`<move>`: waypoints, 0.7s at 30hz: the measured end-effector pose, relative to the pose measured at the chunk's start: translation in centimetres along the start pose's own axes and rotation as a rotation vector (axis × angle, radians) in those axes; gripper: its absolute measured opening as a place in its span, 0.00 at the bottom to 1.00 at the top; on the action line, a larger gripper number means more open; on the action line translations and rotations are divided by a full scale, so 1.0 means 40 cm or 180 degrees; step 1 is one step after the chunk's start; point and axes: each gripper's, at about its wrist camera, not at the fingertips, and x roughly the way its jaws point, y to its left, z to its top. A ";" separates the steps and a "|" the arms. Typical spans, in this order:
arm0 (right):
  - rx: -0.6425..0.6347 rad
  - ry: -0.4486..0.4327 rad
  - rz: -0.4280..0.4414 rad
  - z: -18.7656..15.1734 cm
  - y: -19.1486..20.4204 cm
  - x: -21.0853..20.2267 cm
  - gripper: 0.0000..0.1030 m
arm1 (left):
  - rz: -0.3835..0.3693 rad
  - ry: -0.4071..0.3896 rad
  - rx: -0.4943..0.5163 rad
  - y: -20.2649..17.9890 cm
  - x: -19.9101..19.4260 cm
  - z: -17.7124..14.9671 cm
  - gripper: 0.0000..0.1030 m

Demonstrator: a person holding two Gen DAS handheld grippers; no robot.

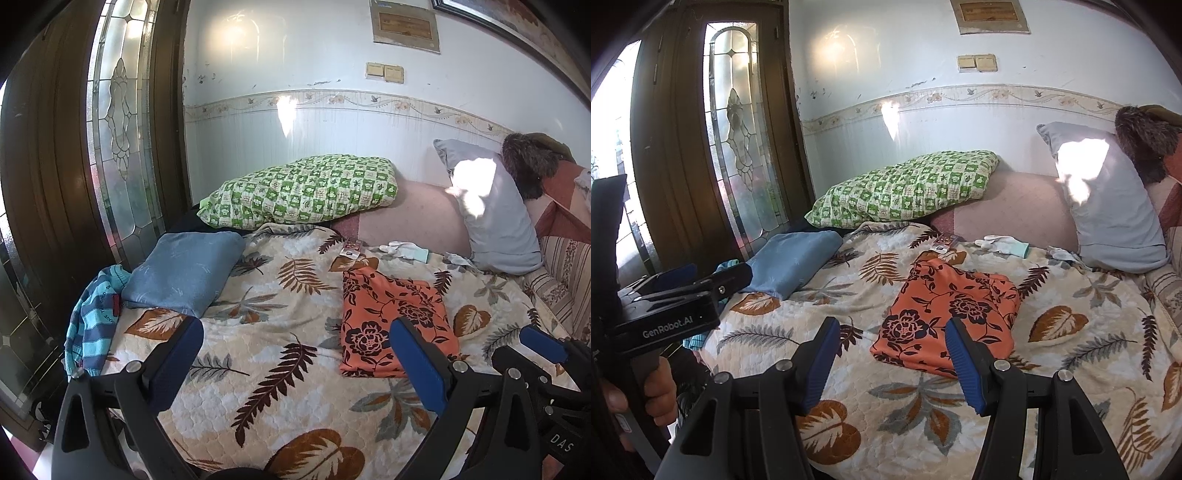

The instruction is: Fold small clothes

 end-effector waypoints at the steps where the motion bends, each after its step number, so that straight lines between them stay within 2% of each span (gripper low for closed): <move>1: -0.0003 -0.0002 0.0001 0.000 0.001 0.000 0.61 | 0.0007 0.0003 0.0000 0.000 0.001 0.000 0.98; 21: -0.0011 -0.0054 -0.0028 0.032 0.001 0.042 0.61 | 0.0014 0.0070 -0.0021 0.011 0.045 0.014 0.98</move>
